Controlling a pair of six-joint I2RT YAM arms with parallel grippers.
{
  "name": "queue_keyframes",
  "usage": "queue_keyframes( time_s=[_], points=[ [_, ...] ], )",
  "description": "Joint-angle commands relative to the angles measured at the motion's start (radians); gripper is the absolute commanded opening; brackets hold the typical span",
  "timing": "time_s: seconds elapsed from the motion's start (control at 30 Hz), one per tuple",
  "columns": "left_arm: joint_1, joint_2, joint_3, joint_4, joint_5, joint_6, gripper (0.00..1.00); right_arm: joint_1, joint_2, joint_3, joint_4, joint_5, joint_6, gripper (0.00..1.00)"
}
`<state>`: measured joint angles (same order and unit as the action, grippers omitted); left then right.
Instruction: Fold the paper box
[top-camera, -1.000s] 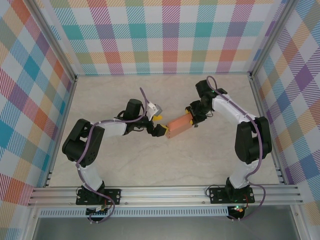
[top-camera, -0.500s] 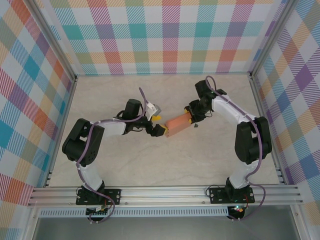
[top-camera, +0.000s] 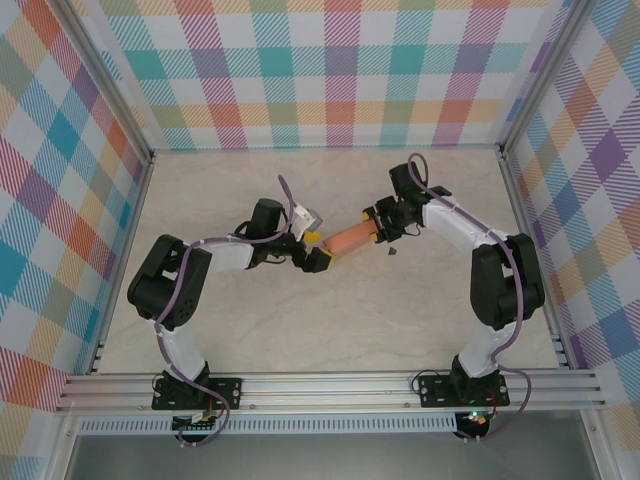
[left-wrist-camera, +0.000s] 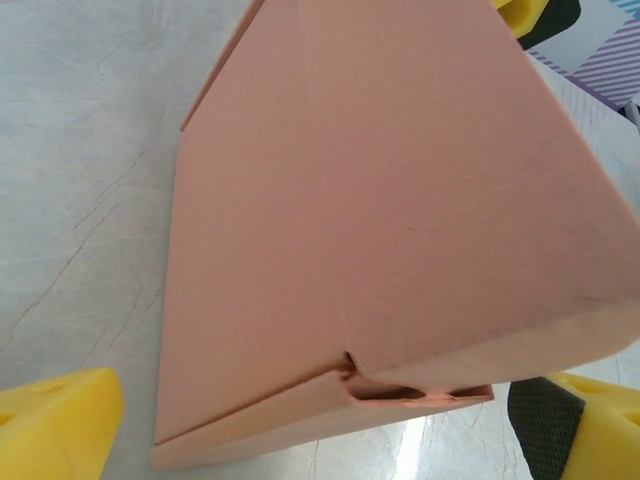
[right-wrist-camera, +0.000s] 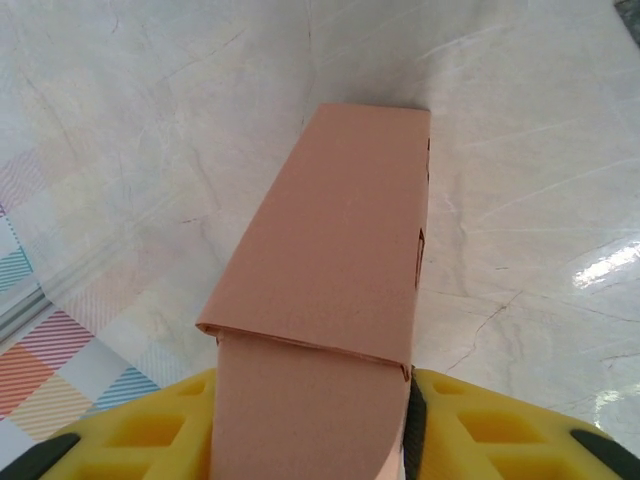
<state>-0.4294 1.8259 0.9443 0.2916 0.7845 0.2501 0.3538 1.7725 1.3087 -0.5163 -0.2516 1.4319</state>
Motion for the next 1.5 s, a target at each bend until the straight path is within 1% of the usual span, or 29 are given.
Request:
queue_keyframes(
  time_s=[0.0,0.13,0.27,0.4,0.47,0.53,0.63,0.77,0.83,0.9,1.0,1.07,1.1,1.2,1.3,1.47],
  points=[
    [0.015,-0.003,0.028,0.037,0.017,-0.006,1.00,0.005,0.065,-0.002,-0.093,0.055,-0.016,0.44],
    [0.018,-0.005,0.022,0.079,0.047,-0.007,1.00,0.005,0.086,0.060,-0.149,0.067,-0.030,0.44],
    [0.028,-0.029,-0.056,0.280,0.049,-0.056,1.00,0.005,0.112,0.095,-0.184,0.075,-0.035,0.43],
    [0.038,-0.012,-0.071,0.340,0.055,-0.064,1.00,0.004,0.132,0.107,-0.201,0.080,-0.027,0.43],
    [0.038,0.026,-0.101,0.483,0.052,-0.096,1.00,0.002,0.140,0.118,-0.216,0.080,-0.020,0.43],
    [0.026,0.083,-0.139,0.675,0.007,-0.146,1.00,-0.001,0.147,0.139,-0.243,0.081,-0.018,0.43],
    [-0.009,0.122,-0.171,0.796,-0.042,-0.109,1.00,-0.002,0.154,0.178,-0.289,0.088,-0.027,0.43],
    [-0.029,0.122,-0.161,0.758,-0.021,-0.026,1.00,-0.003,0.171,0.228,-0.335,0.083,-0.036,0.42],
    [-0.035,0.120,-0.175,0.767,-0.014,0.004,1.00,-0.003,0.180,0.244,-0.349,0.077,-0.037,0.42],
    [-0.037,0.124,-0.185,0.801,-0.005,0.006,1.00,-0.006,0.187,0.258,-0.366,0.070,-0.041,0.43],
    [-0.053,0.133,-0.191,0.839,-0.008,0.013,0.94,-0.014,0.192,0.279,-0.411,0.061,-0.065,0.43],
    [-0.065,0.140,-0.187,0.842,-0.011,0.016,0.84,-0.020,0.188,0.282,-0.444,0.056,-0.083,0.43],
    [-0.070,0.142,-0.189,0.845,-0.017,0.015,0.81,-0.025,0.183,0.277,-0.454,0.050,-0.086,0.43],
    [-0.091,0.140,-0.217,0.877,-0.048,0.021,0.81,-0.043,0.151,0.239,-0.459,0.031,-0.079,0.43],
    [-0.122,0.127,-0.237,0.866,-0.078,0.053,0.83,-0.058,0.123,0.215,-0.459,0.043,-0.070,0.43],
    [-0.170,0.119,-0.256,0.863,-0.150,0.096,0.82,-0.069,0.123,0.208,-0.445,0.026,-0.045,0.42]
  ],
)
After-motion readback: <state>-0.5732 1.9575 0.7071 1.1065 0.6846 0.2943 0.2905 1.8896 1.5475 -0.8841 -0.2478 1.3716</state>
